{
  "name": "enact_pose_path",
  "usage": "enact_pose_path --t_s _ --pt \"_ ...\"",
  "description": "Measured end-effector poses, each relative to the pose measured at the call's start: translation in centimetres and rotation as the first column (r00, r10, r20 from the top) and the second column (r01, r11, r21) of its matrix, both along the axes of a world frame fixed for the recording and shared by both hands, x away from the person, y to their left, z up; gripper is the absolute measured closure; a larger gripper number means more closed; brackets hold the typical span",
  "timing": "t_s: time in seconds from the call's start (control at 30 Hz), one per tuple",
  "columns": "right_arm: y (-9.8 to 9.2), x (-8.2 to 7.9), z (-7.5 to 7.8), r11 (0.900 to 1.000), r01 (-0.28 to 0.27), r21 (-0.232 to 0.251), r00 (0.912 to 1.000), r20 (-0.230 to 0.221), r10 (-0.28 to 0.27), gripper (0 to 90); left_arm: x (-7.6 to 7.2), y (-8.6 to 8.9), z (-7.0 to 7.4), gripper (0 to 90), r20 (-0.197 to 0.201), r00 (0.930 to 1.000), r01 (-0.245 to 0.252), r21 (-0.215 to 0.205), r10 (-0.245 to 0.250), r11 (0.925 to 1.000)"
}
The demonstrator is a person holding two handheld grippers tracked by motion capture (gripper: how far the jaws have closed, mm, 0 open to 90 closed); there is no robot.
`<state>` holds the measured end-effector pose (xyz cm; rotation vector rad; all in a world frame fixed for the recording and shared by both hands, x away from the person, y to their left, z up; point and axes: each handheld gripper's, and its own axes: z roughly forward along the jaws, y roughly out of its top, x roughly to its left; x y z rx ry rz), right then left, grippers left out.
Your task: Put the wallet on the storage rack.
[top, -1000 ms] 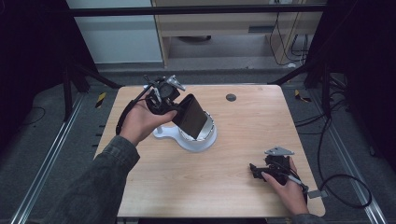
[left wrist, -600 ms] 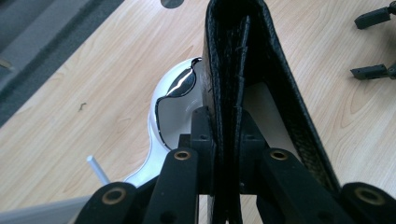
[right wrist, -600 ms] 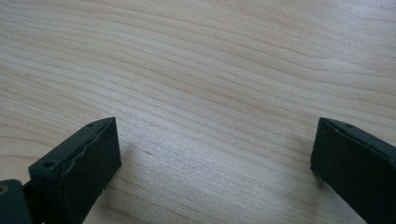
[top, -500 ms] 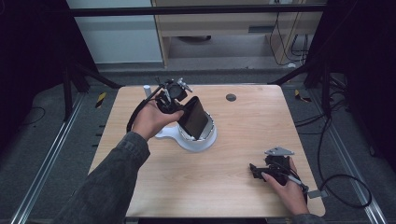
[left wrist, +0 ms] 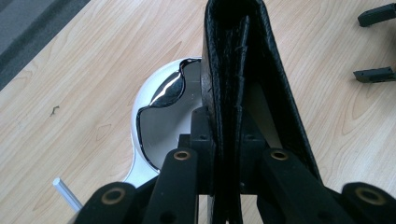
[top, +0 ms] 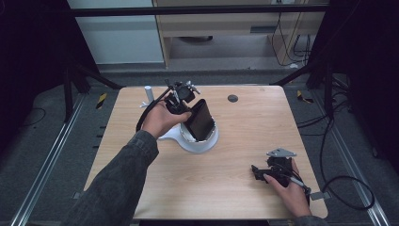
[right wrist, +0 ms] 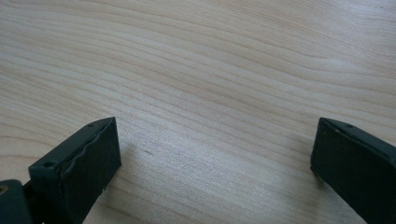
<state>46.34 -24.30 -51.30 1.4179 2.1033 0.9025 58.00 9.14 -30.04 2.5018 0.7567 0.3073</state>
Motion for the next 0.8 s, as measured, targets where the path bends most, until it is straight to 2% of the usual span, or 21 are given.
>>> enact_pose_path --t_s 0.2,0.33,0.47,0.67,0.8 --pt "0.0 0.0 0.0 1.000 0.000 0.000 1.0000 0.000 0.000 1.8 0.5 0.4 -0.3 79.3 0.000 0.9998 -0.022 -0.001 0.022 0.9998" --pt "0.0 0.0 0.0 1.000 0.000 -0.001 1.0000 -0.001 0.000 1.8 0.7 0.8 -0.3 76.1 0.019 0.9989 -0.043 -0.012 0.043 0.9990" --pt "0.0 -0.1 0.0 1.000 -0.002 -0.001 1.0000 0.000 0.002 1.8 0.5 1.1 0.1 69.2 0.050 0.9969 -0.060 -0.022 0.061 0.9980" --pt "0.0 -0.1 0.0 1.000 -0.005 -0.001 1.0000 0.001 0.005 1.8 0.2 2.1 0.8 66.3 0.108 0.9887 -0.099 -0.038 0.103 0.9943" --pt "0.0 -0.1 0.0 1.000 -0.006 -0.002 1.0000 0.001 0.006 1.8 0.4 2.6 1.0 66.0 0.126 0.9842 -0.117 -0.063 0.124 0.9911"
